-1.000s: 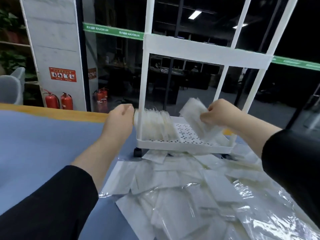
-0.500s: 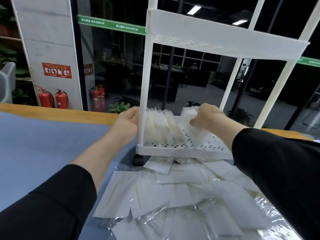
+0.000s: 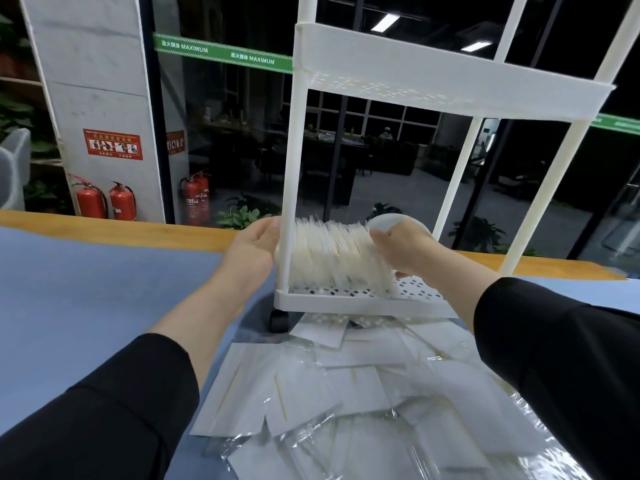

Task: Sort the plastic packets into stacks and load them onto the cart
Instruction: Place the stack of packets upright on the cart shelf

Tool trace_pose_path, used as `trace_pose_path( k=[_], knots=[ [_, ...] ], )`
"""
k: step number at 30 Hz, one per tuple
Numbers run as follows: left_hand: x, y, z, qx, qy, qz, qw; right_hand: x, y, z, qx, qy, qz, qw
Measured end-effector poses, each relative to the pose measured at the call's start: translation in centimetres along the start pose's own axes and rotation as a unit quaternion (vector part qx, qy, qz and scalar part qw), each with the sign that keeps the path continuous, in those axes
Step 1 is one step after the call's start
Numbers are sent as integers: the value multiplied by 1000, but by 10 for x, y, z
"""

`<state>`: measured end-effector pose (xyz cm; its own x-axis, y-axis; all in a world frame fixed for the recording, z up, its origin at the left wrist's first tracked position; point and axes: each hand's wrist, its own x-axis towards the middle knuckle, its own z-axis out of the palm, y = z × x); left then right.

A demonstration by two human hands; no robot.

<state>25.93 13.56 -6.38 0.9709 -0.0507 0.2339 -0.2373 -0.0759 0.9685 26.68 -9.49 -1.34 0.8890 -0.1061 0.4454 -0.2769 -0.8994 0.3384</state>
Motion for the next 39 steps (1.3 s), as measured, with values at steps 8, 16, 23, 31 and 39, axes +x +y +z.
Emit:
trace_pose_path(
  k=[8, 16, 23, 31, 39],
  knots=[
    [-1, 4, 1, -58, 21, -10, 998, -4, 19, 14, 421, -154, 61, 892],
    [3, 3, -2, -38, 51, 1, 998, -34, 35, -20, 402, -61, 8, 913],
    [-50, 41, -7, -46, 279, -5, 959, -130, 76, -78, 429, -3, -38, 903],
    [-181, 84, 28, -50, 202, -38, 977, -231, 99, -69, 371, -150, -143, 905],
    [-253, 61, 61, 353, -129, 32, 926, -245, 115, -48, 393, -188, -128, 891]
  ],
)
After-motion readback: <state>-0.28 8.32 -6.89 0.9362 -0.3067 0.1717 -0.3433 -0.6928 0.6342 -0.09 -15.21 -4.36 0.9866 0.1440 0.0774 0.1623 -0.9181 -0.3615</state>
